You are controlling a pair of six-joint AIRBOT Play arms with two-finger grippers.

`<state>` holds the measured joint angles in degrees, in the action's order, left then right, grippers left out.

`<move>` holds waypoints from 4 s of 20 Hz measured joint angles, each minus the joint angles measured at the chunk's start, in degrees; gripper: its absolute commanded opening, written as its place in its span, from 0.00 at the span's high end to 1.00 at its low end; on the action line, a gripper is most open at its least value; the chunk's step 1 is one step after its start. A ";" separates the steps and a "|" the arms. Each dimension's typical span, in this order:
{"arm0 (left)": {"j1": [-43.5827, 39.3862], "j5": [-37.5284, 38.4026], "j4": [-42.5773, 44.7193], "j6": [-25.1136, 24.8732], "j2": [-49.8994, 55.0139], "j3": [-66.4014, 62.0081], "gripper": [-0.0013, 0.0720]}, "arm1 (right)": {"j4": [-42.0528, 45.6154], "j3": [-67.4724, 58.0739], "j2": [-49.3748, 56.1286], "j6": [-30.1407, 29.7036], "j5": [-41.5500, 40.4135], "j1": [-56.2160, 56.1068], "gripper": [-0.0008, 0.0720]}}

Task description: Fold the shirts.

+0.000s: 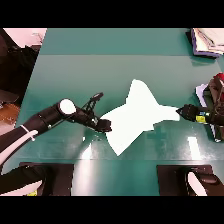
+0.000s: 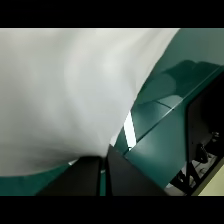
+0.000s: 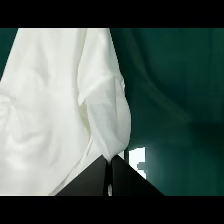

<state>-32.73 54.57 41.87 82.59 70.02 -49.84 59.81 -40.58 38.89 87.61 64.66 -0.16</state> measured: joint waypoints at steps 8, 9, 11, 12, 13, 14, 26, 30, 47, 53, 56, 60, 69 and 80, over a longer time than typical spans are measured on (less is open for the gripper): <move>14.84 5.66 8.22 1.40 -9.88 -28.59 0.95 | 0.37 -19.15 0.00 -3.17 -1.49 5.75 0.97; 16.31 5.86 8.46 1.40 -10.49 -32.52 0.95 | 0.37 -22.27 0.00 -4.00 -1.55 6.82 0.97; 18.25 5.90 8.70 1.38 -11.34 -40.79 0.95 | 0.35 -29.16 0.00 -5.84 -1.97 9.09 0.97; 18.82 5.84 8.79 1.31 -11.61 -44.94 0.95 | 0.39 -32.28 -0.02 -6.69 -2.19 10.23 0.97; 19.26 5.49 8.87 1.22 -11.78 -48.65 0.95 | 0.37 -35.32 -0.02 -7.45 -2.32 11.32 0.97; 19.58 5.09 8.92 1.11 -11.96 -52.48 0.95 | 0.37 -38.45 -0.02 -8.35 -2.36 12.50 0.97; 20.33 3.04 17.81 2.19 -15.74 -62.01 0.95 | -0.20 -57.27 1.11 -13.25 0.92 20.33 0.97; 20.37 -2.08 25.81 7.32 -14.40 -48.37 0.95 | -1.36 -51.65 4.66 -12.11 2.99 20.55 0.97; 22.05 2.69 30.21 11.89 18.21 -40.52 0.11 | -0.33 -21.75 11.63 -11.61 5.01 10.25 0.97; 29.31 10.82 29.90 11.89 19.41 -44.54 0.11 | 2.27 -18.38 8.87 -11.56 4.33 11.43 0.97; 30.29 16.24 28.65 10.21 19.54 -42.62 0.11 | 2.64 -18.03 7.69 -11.54 4.37 12.96 0.97; 26.38 15.67 20.17 5.81 19.56 -32.79 0.11 | 2.78 -17.88 7.13 -11.23 4.48 13.46 0.97; 17.51 -0.63 8.74 2.78 19.87 -18.05 0.11 | 2.91 -17.88 6.95 -10.45 4.37 10.14 0.97; 12.59 -9.16 3.58 4.46 23.76 -17.29 0.83 | 2.95 -17.88 6.91 -10.43 6.03 9.29 0.97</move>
<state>-20.14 45.41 45.45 87.05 93.78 -67.13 62.76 -58.46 45.80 77.19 70.70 9.13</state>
